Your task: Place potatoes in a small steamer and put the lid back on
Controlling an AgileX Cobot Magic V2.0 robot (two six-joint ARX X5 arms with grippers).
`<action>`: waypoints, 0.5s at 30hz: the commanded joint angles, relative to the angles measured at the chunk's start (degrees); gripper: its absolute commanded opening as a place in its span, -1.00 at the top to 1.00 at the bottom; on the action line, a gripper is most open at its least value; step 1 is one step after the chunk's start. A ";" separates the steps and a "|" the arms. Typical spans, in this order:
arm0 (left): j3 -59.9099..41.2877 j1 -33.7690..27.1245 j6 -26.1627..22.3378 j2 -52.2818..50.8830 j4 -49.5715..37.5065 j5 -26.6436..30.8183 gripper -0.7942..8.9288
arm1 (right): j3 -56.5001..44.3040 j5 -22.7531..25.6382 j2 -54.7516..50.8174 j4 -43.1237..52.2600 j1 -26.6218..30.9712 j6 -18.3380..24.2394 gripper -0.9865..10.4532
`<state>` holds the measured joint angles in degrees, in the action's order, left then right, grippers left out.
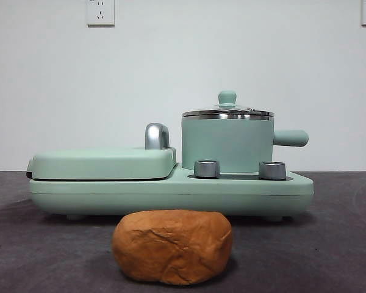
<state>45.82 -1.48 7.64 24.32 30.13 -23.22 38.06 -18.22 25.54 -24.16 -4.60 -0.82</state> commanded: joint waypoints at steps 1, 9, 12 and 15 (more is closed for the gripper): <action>5.53 0.09 -12.55 4.61 3.78 -1.40 0.82 | 4.76 -0.22 5.03 -4.24 -0.76 14.05 0.80; 12.26 5.86 -31.80 13.60 6.75 -1.18 0.82 | 9.94 9.88 12.59 -5.99 -13.25 31.52 0.80; 13.07 9.31 -34.05 15.82 6.69 0.39 0.82 | 9.97 14.05 14.62 -5.99 -18.05 33.70 0.80; 13.11 12.35 -35.41 17.59 6.69 1.44 0.82 | 9.97 15.30 16.15 -5.92 -20.96 33.88 0.80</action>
<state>57.76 10.39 -25.15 41.36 37.34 -22.15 47.20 -3.27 41.45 -30.44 -25.02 31.46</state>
